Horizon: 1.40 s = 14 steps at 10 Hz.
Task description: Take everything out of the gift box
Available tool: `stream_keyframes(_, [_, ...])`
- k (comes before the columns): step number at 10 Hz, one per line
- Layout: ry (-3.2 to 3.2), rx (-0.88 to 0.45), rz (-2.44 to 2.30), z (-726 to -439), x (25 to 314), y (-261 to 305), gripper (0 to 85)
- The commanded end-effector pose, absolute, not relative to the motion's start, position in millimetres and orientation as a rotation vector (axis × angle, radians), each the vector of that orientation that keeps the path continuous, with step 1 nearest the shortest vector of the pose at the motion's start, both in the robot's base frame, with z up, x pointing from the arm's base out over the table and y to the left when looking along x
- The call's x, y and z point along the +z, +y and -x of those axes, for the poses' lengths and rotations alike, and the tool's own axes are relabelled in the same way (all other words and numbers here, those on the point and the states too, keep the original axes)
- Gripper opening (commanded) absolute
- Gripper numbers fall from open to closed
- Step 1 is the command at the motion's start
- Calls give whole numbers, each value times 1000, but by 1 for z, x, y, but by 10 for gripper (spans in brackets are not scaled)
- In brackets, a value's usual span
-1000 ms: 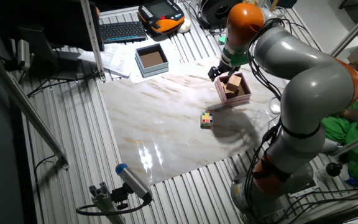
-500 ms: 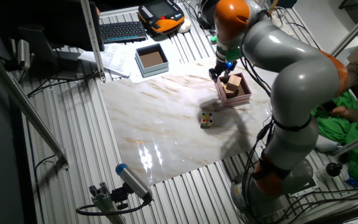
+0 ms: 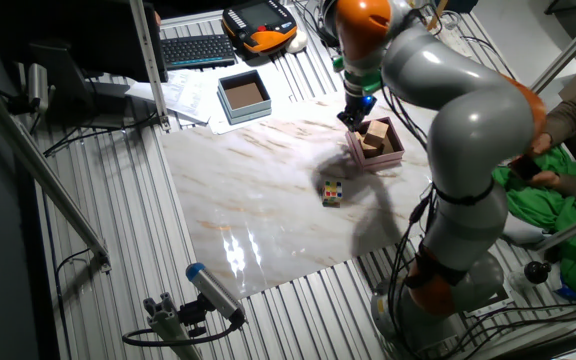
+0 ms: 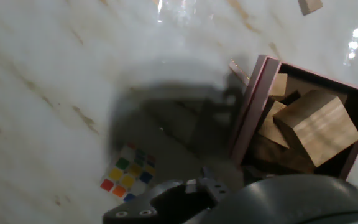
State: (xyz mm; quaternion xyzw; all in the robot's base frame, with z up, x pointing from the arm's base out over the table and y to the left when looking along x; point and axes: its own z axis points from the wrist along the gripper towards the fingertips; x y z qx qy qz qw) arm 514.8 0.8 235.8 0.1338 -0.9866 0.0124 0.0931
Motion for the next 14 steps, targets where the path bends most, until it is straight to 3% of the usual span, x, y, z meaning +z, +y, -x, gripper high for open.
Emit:
stream_keyframes(1, [-2945,42,-390,-515,236,1,0])
stream_keyframes(4, [-2974,146,-340,-515,236,1,0])
stream_keyframes(6, [-3021,-31,-332,-515,236,1,0])
stream_keyframes(7, [-3005,80,-364,-515,236,1,0])
stream_keyframes(8, [-3016,129,-373,-515,236,1,170])
stream_keyframes(9, [-3036,189,-388,-517,234,-4,510])
stream_keyframes(10, [-3061,204,-438,-525,227,-17,510])
stream_keyframes(11, [-3054,204,-497,-535,222,-32,680])
stream_keyframes(14, [-3019,178,-573,-560,204,-73,680])
